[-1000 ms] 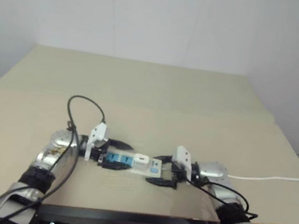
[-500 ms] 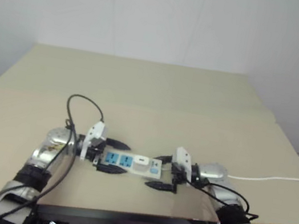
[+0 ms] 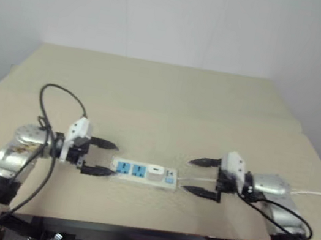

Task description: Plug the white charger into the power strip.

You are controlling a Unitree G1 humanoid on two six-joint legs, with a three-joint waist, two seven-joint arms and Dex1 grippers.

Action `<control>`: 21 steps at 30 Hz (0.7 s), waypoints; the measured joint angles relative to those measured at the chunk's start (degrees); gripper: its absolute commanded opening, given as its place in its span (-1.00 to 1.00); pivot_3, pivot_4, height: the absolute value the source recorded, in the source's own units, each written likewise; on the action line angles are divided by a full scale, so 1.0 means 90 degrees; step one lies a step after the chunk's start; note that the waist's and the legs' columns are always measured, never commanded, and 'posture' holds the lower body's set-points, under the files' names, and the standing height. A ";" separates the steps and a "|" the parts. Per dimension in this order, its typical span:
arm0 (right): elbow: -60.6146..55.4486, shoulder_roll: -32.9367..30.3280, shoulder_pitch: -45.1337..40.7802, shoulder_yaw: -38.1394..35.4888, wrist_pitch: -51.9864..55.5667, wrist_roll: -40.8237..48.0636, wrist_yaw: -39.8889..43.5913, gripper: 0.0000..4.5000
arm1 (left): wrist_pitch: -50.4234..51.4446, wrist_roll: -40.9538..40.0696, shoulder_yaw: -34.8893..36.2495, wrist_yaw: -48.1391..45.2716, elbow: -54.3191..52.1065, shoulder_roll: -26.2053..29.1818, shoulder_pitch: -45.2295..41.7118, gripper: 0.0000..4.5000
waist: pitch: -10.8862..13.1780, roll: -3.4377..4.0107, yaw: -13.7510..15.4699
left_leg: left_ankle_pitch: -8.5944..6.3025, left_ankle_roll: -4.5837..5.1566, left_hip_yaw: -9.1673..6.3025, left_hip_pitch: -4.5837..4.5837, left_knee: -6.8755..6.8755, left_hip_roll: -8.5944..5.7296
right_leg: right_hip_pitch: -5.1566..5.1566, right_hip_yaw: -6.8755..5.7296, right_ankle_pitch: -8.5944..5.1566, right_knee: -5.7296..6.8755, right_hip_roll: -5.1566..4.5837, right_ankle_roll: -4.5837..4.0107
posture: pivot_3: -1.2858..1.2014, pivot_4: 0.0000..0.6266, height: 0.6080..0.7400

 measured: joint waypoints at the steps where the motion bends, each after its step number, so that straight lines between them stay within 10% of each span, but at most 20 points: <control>1: -0.0226 -0.0099 0.0188 -0.0145 0.0088 0.0082 -0.0055 0.99 | 0.0166 -0.0036 0.0130 0.0098 -0.0174 0.0145 0.0135 1.00 | 0.0001 -0.0001 -0.0004 | 0.0000 0.0000 0.0000 0.0000 0.0000 0.0000 | 0.0000 0.0001 0.0000 0.0000 -0.0001 0.0000 | 0.03 -0.52 1.00; 9: -0.1233 -0.0540 0.1359 -0.1173 0.0597 0.0569 -0.0720 0.99 | 0.1109 -0.0337 0.1290 0.1240 -0.1540 0.0566 0.1569 1.00 | 0.0009 -0.0004 0.0000 | 0.0000 -0.0001 0.0000 0.0009 -0.0001 0.0001 | 0.0005 0.0002 -0.0001 0.0004 -0.0008 0.0002 | 0.03 -0.52 1.00; 21: -0.2307 -0.0229 0.2363 -0.1507 0.0978 0.0664 -0.2015 0.99 | 0.0894 -0.0710 0.2160 0.2825 -0.3107 -0.0639 0.2902 1.00 | 0.0011 -0.0008 0.0003 | 0.0000 -0.0001 0.0003 0.0020 -0.0001 -0.0003 | 0.0015 0.0008 -0.0001 0.0003 -0.0012 0.0001 | 0.03 -0.52 1.00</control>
